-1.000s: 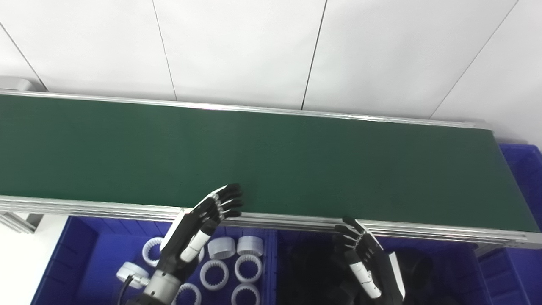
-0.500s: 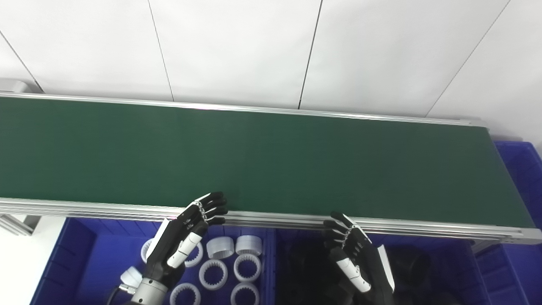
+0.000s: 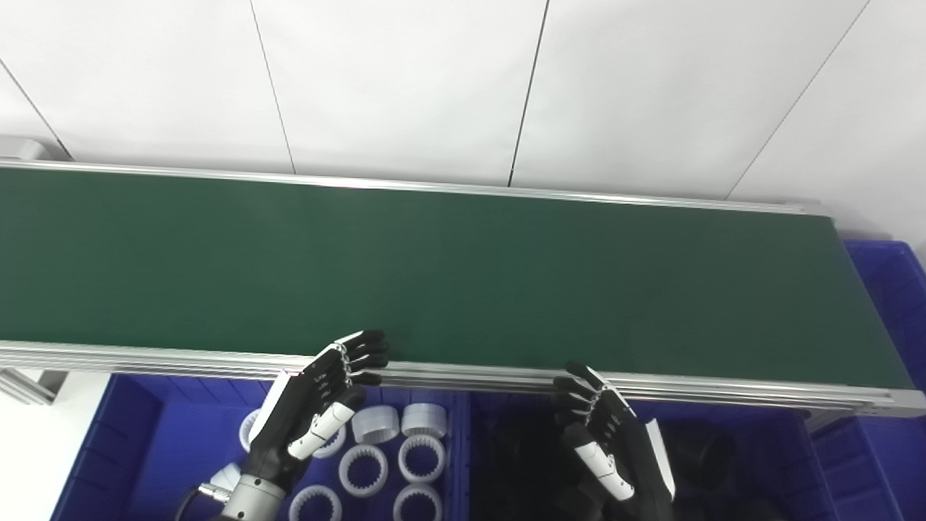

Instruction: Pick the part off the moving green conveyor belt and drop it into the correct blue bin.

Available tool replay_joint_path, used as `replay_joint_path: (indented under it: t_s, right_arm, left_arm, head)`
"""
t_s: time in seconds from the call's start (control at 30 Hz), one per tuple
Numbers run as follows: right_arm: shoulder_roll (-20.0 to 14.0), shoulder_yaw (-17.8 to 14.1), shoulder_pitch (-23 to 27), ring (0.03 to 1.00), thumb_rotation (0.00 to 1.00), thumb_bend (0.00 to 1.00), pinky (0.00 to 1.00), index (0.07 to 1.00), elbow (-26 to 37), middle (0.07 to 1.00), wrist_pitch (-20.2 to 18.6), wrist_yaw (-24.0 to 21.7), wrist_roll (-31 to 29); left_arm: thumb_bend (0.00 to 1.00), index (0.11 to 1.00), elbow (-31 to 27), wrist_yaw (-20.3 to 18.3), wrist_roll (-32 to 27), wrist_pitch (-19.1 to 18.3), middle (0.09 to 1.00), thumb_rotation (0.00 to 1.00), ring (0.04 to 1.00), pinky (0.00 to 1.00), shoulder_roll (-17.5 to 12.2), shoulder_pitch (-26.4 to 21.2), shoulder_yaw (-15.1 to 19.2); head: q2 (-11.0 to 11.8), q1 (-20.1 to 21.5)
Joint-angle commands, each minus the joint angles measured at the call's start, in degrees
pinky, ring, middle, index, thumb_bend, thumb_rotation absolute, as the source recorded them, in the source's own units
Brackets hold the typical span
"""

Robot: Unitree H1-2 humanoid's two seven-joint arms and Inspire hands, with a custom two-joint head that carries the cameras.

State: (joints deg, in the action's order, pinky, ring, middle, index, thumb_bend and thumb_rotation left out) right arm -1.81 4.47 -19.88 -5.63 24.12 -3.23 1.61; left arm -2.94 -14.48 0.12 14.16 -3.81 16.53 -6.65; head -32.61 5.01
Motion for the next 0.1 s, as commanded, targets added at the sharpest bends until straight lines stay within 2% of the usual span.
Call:
replay_joint_path:
  t_s: [0.0,0.07]
  right_arm:
    - [-0.09,0.15,0.19,0.712,0.66,0.76,0.61,0.822,1.15,0.759,2.78,0.14,-0.65]
    - [-0.19,0.18,0.18,0.714,0.66,0.76,0.61,0.824,1.18,0.761,2.78,-0.06,-0.85]
  left_arm:
    - [0.74,0.789,-1.86,0.60,0.17,2.01,0.786,0.73,0.756,0.68,-0.35,0.21,-0.31]
    - [0.73,0.788,-2.18,0.79,-0.04,2.14,0.787,0.73,0.757,0.68,-0.37,0.61,-0.41]
  head:
    - [-0.04,-0.03]
    - [-0.05,-0.09]
